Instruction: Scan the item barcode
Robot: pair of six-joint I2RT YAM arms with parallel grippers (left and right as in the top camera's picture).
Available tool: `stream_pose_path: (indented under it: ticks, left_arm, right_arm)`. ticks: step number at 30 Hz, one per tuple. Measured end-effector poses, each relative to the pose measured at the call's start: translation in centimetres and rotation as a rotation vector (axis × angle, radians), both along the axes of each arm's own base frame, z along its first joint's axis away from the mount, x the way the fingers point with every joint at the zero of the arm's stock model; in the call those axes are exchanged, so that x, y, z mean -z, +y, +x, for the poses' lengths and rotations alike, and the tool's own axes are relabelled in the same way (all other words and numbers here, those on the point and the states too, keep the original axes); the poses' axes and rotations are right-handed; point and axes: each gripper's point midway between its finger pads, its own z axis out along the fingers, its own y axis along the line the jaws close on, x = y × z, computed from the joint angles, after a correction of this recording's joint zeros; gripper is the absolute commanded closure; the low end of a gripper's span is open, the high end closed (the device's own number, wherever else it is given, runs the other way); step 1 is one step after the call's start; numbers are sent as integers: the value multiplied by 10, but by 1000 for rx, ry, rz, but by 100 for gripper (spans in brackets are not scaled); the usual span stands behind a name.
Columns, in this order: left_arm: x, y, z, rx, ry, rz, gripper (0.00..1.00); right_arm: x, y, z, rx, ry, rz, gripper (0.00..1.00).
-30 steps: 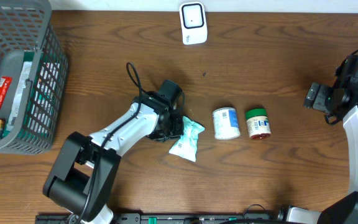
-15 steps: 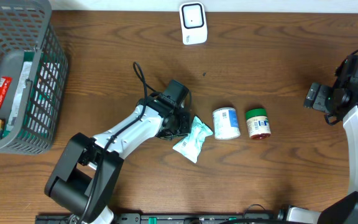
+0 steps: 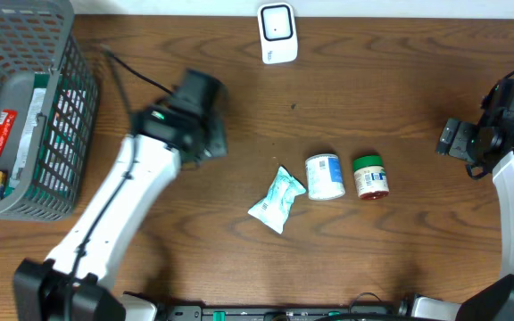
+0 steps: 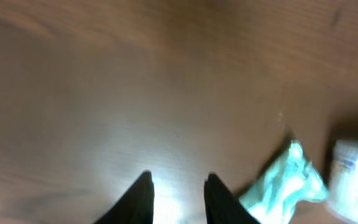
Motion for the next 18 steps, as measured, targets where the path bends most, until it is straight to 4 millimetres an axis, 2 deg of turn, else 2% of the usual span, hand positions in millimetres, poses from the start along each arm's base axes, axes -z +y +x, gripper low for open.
stream_pose_path:
  ticks: [2, 4, 6, 7, 9, 11, 18]
  left_arm:
    - [-56, 29, 19, -48, -90, 2, 74]
    - [-101, 54, 28, -99, -177, 2, 73]
    - [-153, 84, 42, -177, -319, -4, 73]
    - [-183, 106, 46, -228, -406, -1, 69]
    - [-216, 136, 46, -304, -509, 11, 67]
    - [-236, 168, 46, -380, -584, 31, 67]
    - [-220, 245, 38, -571, -539, 87, 66]
  right_arm:
    - [0, 0, 0, 0, 0, 0, 1]
    - [0, 0, 0, 0, 1, 0, 1]
    - [0, -1, 0, 3, 1, 0, 1]
    - [0, -1, 0, 2, 1, 0, 1]
    - [0, -1, -1, 2, 1, 0, 1]
    - [0, -1, 0, 2, 1, 0, 1]
    - [0, -1, 0, 2, 1, 0, 1]
